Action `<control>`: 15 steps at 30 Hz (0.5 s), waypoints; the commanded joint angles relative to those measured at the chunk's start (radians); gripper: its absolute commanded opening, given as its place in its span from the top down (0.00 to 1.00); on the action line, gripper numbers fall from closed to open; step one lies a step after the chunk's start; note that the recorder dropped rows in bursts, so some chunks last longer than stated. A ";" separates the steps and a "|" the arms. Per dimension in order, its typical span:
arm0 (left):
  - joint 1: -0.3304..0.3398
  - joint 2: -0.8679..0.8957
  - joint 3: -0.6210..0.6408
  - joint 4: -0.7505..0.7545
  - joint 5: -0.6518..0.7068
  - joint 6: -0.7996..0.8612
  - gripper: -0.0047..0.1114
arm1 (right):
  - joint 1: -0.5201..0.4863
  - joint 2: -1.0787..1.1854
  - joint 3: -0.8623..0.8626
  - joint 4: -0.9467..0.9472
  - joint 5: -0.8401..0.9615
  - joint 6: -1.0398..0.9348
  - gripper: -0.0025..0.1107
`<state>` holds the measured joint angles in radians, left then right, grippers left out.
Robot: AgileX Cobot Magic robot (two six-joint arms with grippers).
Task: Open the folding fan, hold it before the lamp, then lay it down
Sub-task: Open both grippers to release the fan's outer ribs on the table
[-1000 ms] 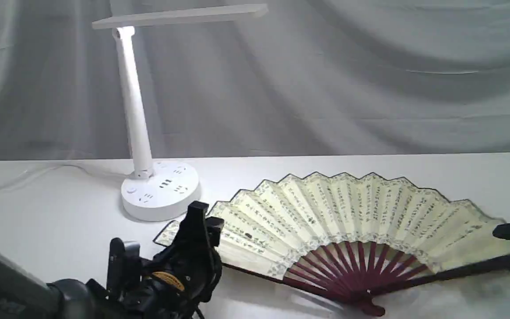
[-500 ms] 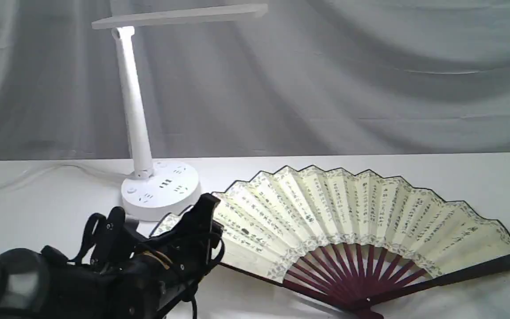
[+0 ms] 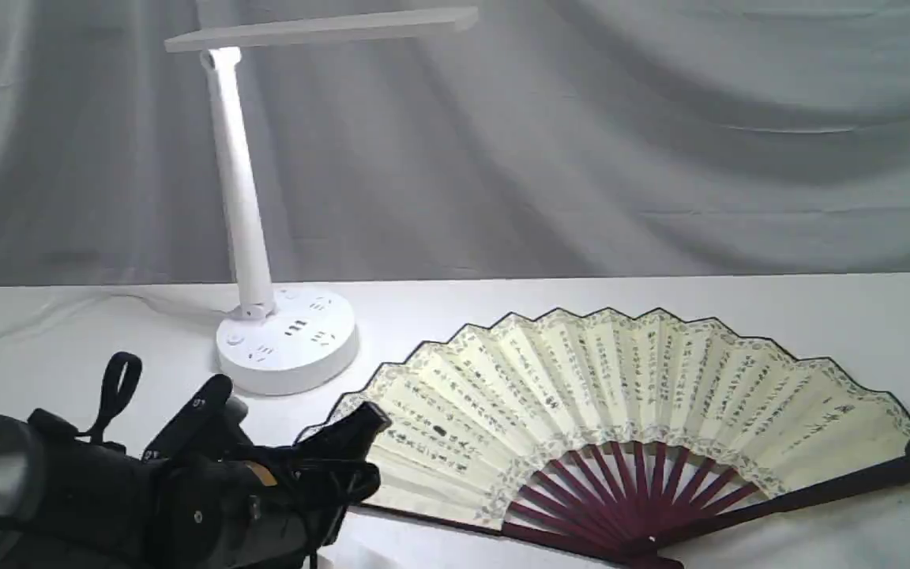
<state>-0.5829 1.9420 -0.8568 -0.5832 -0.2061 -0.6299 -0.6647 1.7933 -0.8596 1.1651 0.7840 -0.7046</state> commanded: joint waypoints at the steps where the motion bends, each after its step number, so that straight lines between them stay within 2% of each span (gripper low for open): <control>1: 0.002 -0.050 0.001 0.004 0.017 0.107 0.49 | 0.048 -0.033 0.002 -0.022 0.002 -0.019 0.52; 6: 0.026 -0.131 0.001 0.004 0.096 0.187 0.50 | 0.161 -0.081 0.002 -0.086 -0.057 -0.024 0.52; 11: 0.084 -0.201 0.001 0.134 0.366 0.302 0.52 | 0.275 -0.102 0.002 -0.163 -0.066 -0.020 0.52; 15: 0.133 -0.252 0.001 0.248 0.502 0.302 0.55 | 0.357 -0.120 -0.004 -0.250 -0.082 0.011 0.52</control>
<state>-0.4635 1.7145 -0.8568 -0.3806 0.2439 -0.3417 -0.3333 1.6917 -0.8585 0.9585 0.7164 -0.7033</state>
